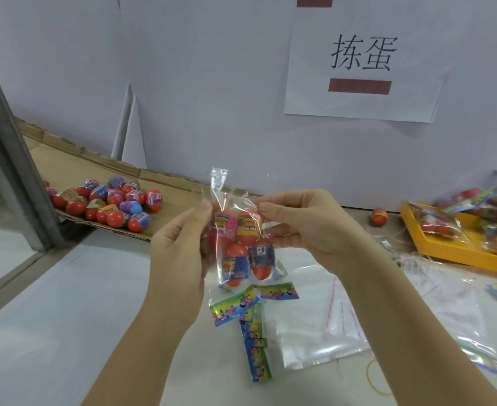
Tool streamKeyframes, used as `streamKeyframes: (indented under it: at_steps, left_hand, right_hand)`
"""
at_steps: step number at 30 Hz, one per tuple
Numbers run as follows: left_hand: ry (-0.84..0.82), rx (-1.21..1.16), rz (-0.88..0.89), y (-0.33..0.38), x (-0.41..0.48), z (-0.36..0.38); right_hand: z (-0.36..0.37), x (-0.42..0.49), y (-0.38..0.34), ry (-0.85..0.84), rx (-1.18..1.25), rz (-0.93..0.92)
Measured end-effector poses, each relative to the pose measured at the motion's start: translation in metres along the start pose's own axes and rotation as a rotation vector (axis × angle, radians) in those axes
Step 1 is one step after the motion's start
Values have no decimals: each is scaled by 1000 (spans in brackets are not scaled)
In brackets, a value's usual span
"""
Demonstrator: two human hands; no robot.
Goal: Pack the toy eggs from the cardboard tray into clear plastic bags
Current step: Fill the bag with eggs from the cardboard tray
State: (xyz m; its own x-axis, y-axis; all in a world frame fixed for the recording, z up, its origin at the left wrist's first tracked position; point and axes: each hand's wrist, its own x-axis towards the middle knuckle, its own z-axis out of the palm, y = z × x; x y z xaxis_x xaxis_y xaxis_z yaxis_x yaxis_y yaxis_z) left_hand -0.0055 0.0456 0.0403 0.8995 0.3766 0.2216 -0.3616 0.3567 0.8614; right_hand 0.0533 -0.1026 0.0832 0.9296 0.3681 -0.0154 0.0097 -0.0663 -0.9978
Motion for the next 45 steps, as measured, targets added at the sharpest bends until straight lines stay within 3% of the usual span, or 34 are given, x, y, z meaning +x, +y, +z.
streamKeyframes:
  at_steps: [13,18,26,35,39,45]
  left_hand:
    - [100,185,75,-5,0,0]
    - [68,285,247,-1,-5,0]
    - [-199,-76,72,9,-11,6]
    - [-10,40,109,9,-9,4]
    - [1,49,118,7,-9,4]
    - [-18,72,185,8,-9,2]
  right_hand:
    - [-9,2,1,9,99,-137]
    - [-13,0,-3,-68,162,-249]
    - [-16,-3,-8,-77,224,-339]
    - [-18,-3,-9,-150,122,-245]
    - [-17,-1,-7,-98,130,-185]
    - [-18,0,-5,-142,199,-313]
